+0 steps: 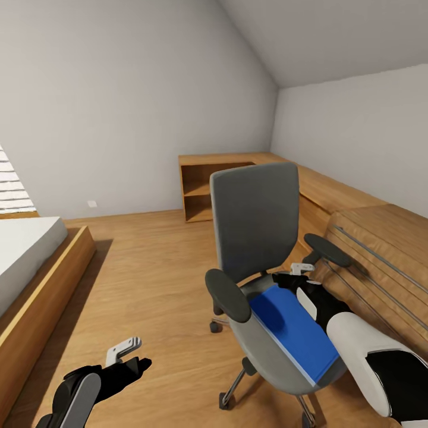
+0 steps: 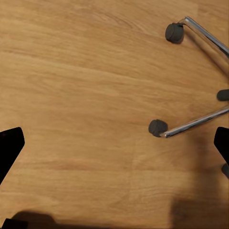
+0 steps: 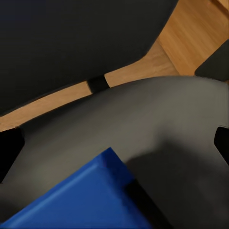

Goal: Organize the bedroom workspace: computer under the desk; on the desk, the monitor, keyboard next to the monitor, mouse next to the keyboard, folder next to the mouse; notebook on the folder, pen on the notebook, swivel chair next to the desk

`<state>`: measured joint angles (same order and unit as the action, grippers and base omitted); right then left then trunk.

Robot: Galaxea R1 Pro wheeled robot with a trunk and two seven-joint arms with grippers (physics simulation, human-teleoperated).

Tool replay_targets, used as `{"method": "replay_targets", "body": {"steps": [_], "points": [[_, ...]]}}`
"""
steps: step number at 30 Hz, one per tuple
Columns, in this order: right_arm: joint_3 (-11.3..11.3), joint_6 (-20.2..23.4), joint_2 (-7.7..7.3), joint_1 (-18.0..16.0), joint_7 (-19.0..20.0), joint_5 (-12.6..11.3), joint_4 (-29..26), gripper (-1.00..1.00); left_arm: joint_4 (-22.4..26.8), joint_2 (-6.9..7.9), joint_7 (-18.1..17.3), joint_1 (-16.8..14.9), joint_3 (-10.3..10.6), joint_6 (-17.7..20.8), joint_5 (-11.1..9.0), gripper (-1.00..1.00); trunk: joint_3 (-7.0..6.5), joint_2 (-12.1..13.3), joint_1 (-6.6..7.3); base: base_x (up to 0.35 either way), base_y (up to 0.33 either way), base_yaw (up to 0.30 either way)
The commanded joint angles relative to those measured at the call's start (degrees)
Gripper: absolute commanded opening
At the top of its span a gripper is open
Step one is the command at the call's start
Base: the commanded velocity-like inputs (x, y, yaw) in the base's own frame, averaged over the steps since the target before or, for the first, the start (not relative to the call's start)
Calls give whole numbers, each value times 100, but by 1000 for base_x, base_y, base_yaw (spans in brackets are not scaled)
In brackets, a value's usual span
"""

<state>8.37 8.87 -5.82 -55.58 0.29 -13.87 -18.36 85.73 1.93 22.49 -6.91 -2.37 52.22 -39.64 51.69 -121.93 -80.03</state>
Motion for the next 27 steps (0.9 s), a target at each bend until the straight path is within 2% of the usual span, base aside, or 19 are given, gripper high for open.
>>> {"method": "replay_targets", "body": {"steps": [1,9,17,25,27], "points": [[42,27,-6,-3,-3,-54,-10,100,6,1,52,-3,-1,16,-61,100,24,-44,-22,0,0,0],[42,34,-6,-4,-3,-54,-10,100,6,1,53,-3,-1,15,-61,100,167,-365,-197,0,0,0],[42,36,-6,-3,-3,-54,-10,100,6,1,47,-3,-1,18,-61,100,167,-365,-197,0,0,0],[42,37,-6,-5,-3,-54,-10,100,6,-8,52,-3,-1,25,-69,100,311,-686,-373,0,0,0],[42,39,-6,-5,-3,-54,-10,100,6,-8,53,-3,-1,25,-69,100,311,-686,-373,0,0,0]]}}
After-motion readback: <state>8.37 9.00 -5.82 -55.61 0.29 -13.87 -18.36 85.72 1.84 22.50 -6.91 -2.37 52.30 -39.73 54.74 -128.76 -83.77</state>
